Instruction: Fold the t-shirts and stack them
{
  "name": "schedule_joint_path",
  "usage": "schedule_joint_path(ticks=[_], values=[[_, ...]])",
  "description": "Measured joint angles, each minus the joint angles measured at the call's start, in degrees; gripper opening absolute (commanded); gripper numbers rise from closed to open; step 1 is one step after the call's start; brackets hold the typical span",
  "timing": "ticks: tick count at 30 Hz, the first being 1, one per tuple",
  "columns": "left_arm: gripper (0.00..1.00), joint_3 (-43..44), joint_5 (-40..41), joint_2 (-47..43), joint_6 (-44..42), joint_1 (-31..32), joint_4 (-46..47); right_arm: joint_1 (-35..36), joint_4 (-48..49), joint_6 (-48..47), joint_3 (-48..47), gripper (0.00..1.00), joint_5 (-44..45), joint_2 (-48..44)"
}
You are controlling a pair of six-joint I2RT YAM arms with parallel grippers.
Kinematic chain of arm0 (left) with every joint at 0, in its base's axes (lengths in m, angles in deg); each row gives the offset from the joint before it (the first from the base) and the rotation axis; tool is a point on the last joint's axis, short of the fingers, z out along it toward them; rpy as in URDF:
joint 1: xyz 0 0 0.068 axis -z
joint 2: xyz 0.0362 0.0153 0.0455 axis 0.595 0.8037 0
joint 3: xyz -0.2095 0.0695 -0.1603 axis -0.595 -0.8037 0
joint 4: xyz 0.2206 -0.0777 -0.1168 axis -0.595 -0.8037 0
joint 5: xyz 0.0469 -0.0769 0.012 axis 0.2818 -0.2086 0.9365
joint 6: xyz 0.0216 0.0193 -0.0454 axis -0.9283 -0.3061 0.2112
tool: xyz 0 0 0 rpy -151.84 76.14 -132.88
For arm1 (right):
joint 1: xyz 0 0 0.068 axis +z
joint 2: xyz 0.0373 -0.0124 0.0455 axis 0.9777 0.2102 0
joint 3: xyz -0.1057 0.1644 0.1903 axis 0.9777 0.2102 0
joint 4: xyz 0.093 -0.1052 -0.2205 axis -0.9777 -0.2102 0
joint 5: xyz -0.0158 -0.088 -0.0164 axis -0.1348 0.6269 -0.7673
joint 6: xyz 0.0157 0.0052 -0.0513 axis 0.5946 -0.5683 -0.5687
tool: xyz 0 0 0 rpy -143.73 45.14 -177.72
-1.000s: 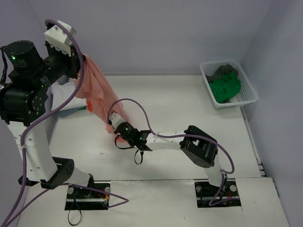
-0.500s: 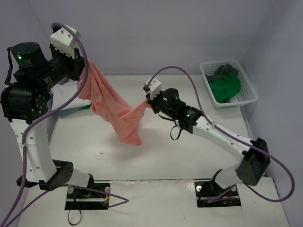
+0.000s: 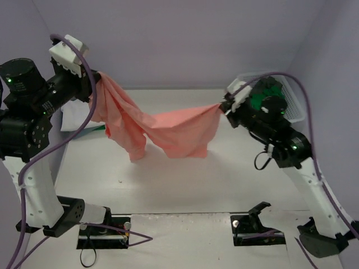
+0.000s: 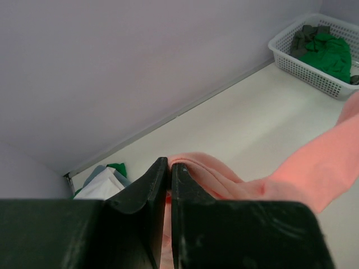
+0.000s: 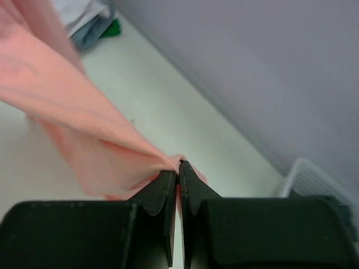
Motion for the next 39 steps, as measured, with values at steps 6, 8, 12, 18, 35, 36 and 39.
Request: schedule_joint_path(ticks=[6, 8, 12, 18, 35, 36, 39], values=[[0.02, -1.6, -4.6, -5.6, -0.2, 0.0, -0.6, -10.6, -4.0, -0.6, -9.5, 0.00, -0.9, -8.5], [0.03, -3.1, -7.3, -8.1, -0.7, 0.0, -1.0, -13.1, -4.9, -0.2, -10.3, 0.00, -1.8, -11.4], [0.05, -8.9, -12.6, -14.5, -2.2, 0.0, -1.7, -16.8, -6.5, 1.2, -11.6, 0.00, -5.2, -15.7], [0.05, -12.4, -19.4, -22.3, -2.8, 0.0, -3.9, -19.4, -8.4, 3.0, -12.3, 0.00, -8.8, -17.8], [0.05, -26.8, -22.1, -19.7, -6.7, 0.0, 0.2, -18.4, -9.0, 0.1, -1.0, 0.00, -5.9, -17.8], [0.05, -29.2, -21.5, -18.2, -7.2, 0.0, 1.4, -18.3, -9.0, -0.3, 1.0, 0.00, -5.7, -17.4], [0.05, -33.4, -19.7, -13.6, -8.2, 0.0, 4.6, -18.3, -8.5, -1.4, 5.9, 0.00, -5.5, -15.9]])
